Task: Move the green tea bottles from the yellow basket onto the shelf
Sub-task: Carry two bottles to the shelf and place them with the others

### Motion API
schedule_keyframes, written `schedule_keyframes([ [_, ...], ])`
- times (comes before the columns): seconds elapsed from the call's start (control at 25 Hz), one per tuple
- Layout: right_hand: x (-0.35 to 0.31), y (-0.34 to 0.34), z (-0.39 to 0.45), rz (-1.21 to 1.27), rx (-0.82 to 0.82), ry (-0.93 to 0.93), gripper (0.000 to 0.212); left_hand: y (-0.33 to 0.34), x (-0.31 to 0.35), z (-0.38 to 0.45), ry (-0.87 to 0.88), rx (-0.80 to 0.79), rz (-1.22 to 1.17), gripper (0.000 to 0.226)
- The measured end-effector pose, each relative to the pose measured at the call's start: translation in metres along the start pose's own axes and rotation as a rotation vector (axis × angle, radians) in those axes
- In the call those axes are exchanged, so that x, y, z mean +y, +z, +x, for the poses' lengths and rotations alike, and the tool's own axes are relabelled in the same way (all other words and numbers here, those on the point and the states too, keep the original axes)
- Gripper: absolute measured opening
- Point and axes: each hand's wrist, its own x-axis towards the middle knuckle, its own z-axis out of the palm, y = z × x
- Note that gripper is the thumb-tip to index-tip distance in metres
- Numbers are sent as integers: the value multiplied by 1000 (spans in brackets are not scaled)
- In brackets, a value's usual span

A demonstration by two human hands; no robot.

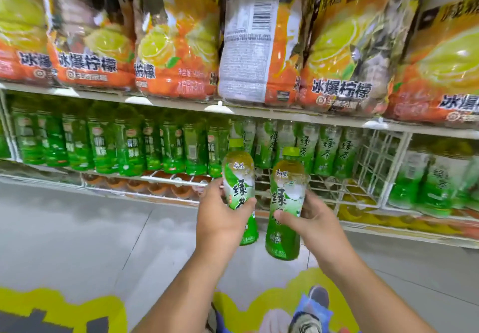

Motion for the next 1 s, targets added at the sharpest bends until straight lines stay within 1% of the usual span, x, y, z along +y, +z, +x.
schedule_keyframes([
  [0.12, 1, -9, 48, 36, 65, -29, 42, 27, 7, 42, 66, 27, 40, 42],
  [0.24, -6, -20, 92, 5, 71, -48, 36, 50, 22, 78, 101, 5, 82, 34],
  [0.32, -9, -24, 114, -6, 68, -70, 35, 65, 29, 94, 97, 31, 57, 37],
  [0.44, -6, -25, 140, 1, 85, -90, 34, 87, 31, 107, 220, 113, 134, 42],
  [0.56, 6, -25, 165, 6, 152, -64, 34, 97, 32, 119, 194, 93, 252, 41],
  [0.6, 10, -25, 173, 6, 172, -56, 38, 100, 31, 125, 175, 75, 284, 42],
  [0.72, 24, -24, 196, 7, 195, -45, 59, 108, 29, 144, 105, 29, 349, 47],
  [0.84, 31, -17, 216, -12, 209, -38, 66, 115, 27, 158, 107, 18, 449, 51],
  [0.88, 33, -13, 222, -41, 203, -46, 65, 118, 26, 160, 119, 17, 475, 54],
  [0.92, 35, -7, 227, -68, 205, -65, 63, 120, 25, 161, 130, 9, 503, 59],
  [1.0, 40, 0, 233, -96, 235, -102, 69, 124, 22, 159, 130, -18, 550, 71],
])
